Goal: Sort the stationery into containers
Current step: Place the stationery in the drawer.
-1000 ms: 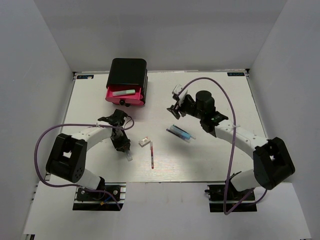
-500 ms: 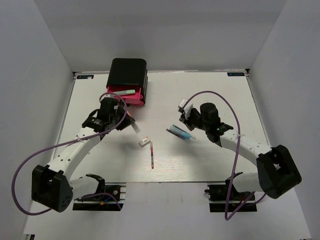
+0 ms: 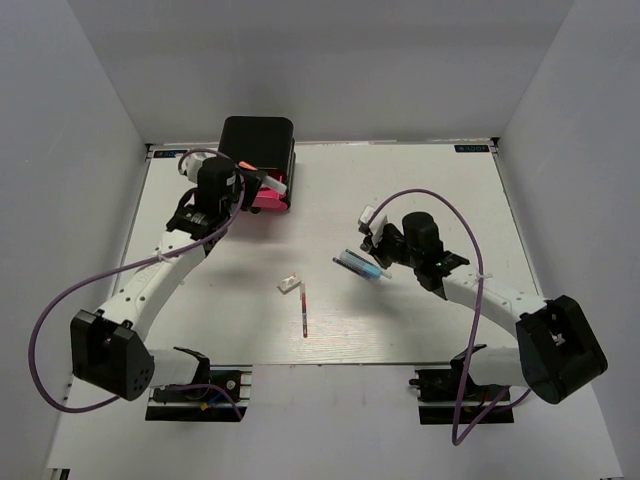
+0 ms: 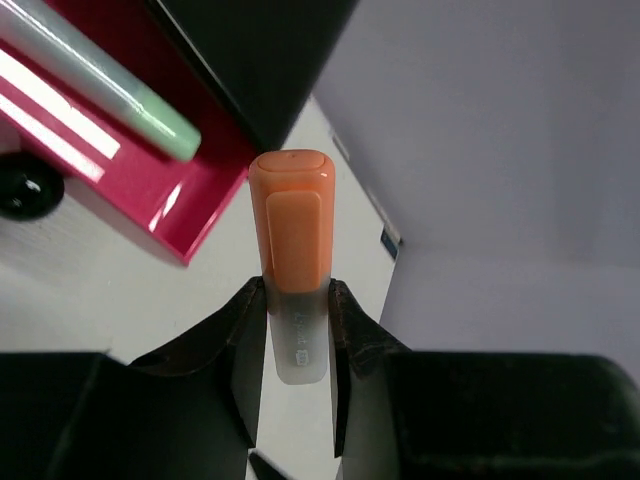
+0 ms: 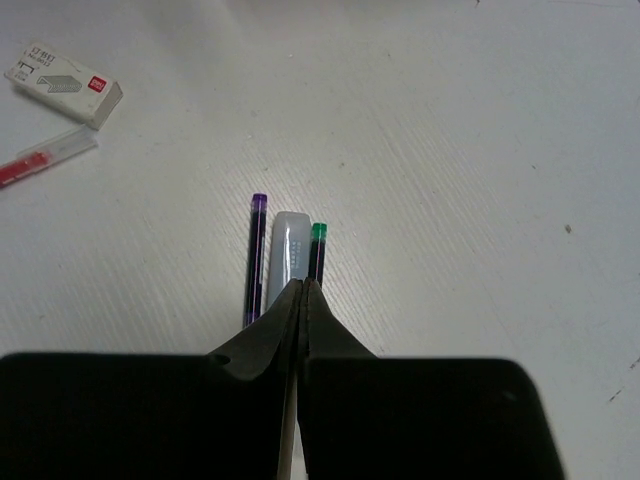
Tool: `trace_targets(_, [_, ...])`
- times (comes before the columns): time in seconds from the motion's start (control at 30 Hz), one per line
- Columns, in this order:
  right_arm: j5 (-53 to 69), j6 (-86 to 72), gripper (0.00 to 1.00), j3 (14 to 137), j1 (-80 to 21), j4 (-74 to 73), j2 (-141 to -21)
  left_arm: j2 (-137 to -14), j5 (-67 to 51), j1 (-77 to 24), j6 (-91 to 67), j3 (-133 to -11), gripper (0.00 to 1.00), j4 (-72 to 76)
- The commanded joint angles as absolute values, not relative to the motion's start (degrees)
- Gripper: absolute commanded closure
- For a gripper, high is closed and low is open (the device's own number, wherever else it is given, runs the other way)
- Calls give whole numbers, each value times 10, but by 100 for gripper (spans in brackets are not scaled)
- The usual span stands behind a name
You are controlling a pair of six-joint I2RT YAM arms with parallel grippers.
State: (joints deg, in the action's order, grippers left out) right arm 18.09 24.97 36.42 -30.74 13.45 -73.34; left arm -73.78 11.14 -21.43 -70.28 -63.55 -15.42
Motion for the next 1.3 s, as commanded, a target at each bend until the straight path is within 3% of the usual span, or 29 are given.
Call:
trace_targets(0.0, [187, 258, 100, 351, -303, 151, -712, -752, 222, -206, -753, -678, 95, -161])
trace_targets(0.63, [187, 255, 100, 337, -293, 144, -697, -857, 327, -195, -759, -755, 95, -224])
trace_targets(0.87, [188, 253, 100, 336, -287, 142, -694, -883, 327, -195, -759, -772, 80, -255])
trace_targets(1.1, [189, 254, 100, 336, -284, 142, -697, -894, 327, -195, -759, -772, 40, -255])
trace_targets(1.27, [192, 257, 96, 337, -282, 142, -698, -894, 322, -195, -754, -777, 26, -260])
